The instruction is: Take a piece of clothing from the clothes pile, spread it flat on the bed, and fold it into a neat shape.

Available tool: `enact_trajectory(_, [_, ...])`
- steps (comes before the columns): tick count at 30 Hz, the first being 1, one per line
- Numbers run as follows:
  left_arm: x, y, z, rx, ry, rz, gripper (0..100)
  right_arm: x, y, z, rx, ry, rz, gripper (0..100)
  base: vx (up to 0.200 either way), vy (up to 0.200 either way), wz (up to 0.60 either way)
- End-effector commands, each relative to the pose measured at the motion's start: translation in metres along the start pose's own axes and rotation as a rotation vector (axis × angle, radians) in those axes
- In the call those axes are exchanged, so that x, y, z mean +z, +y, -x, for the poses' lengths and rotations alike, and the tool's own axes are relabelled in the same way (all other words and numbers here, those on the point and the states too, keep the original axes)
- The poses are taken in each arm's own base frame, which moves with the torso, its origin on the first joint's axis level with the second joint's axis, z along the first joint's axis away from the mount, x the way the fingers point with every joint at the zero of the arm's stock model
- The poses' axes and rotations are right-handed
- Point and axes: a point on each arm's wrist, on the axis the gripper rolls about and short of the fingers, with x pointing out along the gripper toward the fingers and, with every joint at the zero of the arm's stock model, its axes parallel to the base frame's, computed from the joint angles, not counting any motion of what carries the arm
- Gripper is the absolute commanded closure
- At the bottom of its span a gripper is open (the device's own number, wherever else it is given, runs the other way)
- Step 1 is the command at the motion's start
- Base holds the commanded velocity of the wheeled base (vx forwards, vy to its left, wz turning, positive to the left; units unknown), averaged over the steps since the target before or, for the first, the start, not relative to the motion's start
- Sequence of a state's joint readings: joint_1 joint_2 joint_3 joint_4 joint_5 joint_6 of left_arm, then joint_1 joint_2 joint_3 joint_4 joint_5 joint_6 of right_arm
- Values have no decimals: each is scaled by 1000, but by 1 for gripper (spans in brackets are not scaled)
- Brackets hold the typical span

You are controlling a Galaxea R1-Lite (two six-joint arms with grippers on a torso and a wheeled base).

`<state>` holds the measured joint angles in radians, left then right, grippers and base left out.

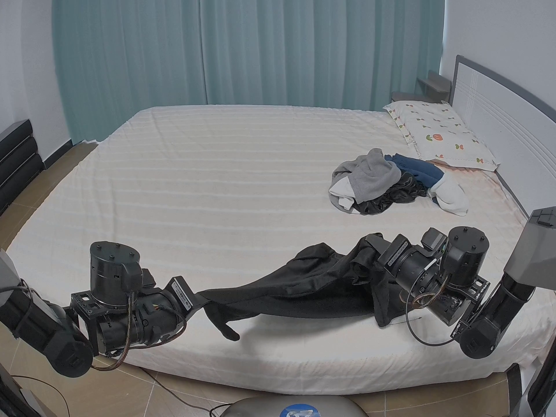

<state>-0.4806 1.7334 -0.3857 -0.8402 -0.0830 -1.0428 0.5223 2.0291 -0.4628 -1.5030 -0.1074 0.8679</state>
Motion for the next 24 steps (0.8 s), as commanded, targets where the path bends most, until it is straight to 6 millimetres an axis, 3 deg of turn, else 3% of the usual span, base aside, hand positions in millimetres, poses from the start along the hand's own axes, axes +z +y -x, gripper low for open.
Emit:
enact_trajectory(1, [0, 0, 0, -1, 0, 0, 100, -1, 0, 0, 1, 2, 0, 100, 0, 200, 0])
enact_trajectory(24, [0, -1, 2, -6, -4, 0, 100, -4, 4, 1, 14, 11, -3, 100, 0, 200, 0])
